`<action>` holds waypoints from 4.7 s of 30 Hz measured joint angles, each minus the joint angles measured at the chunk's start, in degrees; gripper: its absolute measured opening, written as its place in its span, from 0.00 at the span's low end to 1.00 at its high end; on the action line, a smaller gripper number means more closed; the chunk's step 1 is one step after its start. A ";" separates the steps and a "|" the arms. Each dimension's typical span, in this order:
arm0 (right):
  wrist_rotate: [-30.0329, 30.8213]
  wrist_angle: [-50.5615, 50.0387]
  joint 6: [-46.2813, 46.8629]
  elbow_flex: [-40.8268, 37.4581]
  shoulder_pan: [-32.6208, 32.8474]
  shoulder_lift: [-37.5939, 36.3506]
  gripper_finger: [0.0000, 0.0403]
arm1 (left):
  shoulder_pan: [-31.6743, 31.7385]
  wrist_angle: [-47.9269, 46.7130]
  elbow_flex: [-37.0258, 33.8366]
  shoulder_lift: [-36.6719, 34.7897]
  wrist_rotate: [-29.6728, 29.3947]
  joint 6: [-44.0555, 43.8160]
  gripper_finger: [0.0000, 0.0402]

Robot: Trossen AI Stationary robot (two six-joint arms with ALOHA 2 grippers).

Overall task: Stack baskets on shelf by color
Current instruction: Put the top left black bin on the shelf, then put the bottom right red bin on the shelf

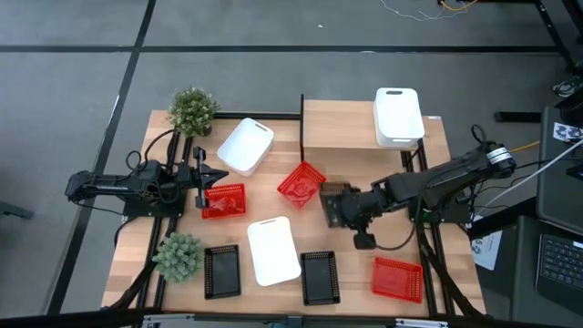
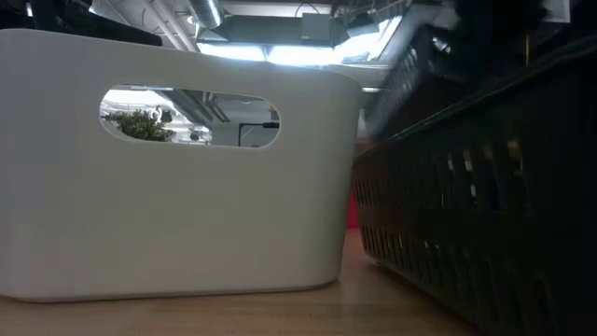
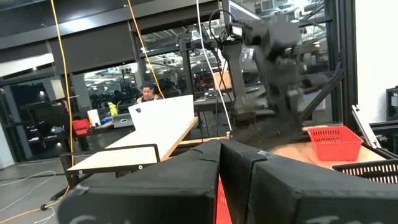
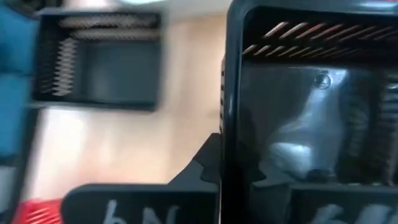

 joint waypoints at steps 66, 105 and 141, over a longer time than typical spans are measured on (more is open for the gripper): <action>5.68 -37.52 -27.28 32.84 -43.41 7.77 0.31 | -0.02 -3.23 0.00 -0.02 0.02 -0.16 0.00; -19.06 11.12 84.19 -29.82 26.04 -1.08 0.26 | -0.02 -2.78 0.00 -0.02 0.24 -1.52 0.00; 17.93 17.31 27.23 -11.12 2.13 9.85 0.27 | -0.01 -2.99 0.00 -0.01 0.02 -3.10 0.00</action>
